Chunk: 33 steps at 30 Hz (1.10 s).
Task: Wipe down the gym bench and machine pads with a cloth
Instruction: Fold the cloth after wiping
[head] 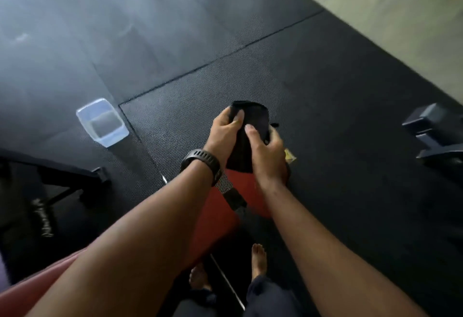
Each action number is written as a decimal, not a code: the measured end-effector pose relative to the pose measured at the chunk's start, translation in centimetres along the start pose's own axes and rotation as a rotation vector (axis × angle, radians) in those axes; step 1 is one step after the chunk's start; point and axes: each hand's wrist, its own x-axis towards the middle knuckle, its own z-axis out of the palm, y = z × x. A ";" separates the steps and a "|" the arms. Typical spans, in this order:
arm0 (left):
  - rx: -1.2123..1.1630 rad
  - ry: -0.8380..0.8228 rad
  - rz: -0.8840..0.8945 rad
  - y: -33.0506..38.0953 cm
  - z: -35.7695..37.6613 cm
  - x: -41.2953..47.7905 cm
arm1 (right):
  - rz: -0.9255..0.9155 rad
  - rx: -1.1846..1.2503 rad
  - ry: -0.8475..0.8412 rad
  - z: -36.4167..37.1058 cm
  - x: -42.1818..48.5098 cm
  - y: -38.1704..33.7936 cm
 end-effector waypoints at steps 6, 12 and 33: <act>0.079 -0.062 0.123 7.6 4.0 -1.2 | 0.078 0.295 -0.037 -4.6 1.2 -8.4; 0.142 -0.135 0.052 12.1 10.7 -0.2 | -0.081 0.310 -0.070 -11.4 4.2 -14.2; 0.081 -0.103 0.200 13.2 41.3 14.5 | -0.213 0.235 -0.201 -34.5 31.6 -19.0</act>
